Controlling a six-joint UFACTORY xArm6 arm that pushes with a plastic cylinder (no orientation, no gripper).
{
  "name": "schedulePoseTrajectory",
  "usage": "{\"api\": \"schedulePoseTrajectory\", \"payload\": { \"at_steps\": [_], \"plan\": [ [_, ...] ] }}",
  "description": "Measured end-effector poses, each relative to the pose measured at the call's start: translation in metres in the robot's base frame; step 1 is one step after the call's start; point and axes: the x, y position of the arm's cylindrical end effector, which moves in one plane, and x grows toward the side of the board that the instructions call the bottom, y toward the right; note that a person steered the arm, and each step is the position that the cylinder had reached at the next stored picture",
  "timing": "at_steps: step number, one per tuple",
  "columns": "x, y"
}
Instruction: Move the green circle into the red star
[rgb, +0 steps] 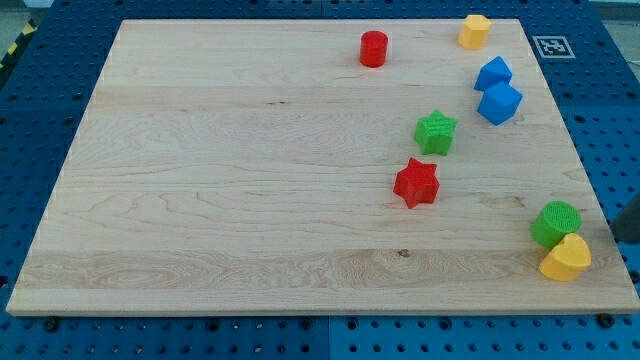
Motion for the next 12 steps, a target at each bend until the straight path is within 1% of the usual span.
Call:
{"api": "schedulePoseTrajectory", "payload": {
  "at_steps": [2, 5, 7, 8, 9, 10, 11, 12],
  "plan": [
    [0.0, -0.01],
    [-0.001, -0.089],
    [-0.011, -0.133],
    [-0.016, -0.164],
    [-0.029, -0.186],
    [-0.028, -0.186],
    [0.0, -0.161],
    [-0.012, -0.121]
  ]
}}
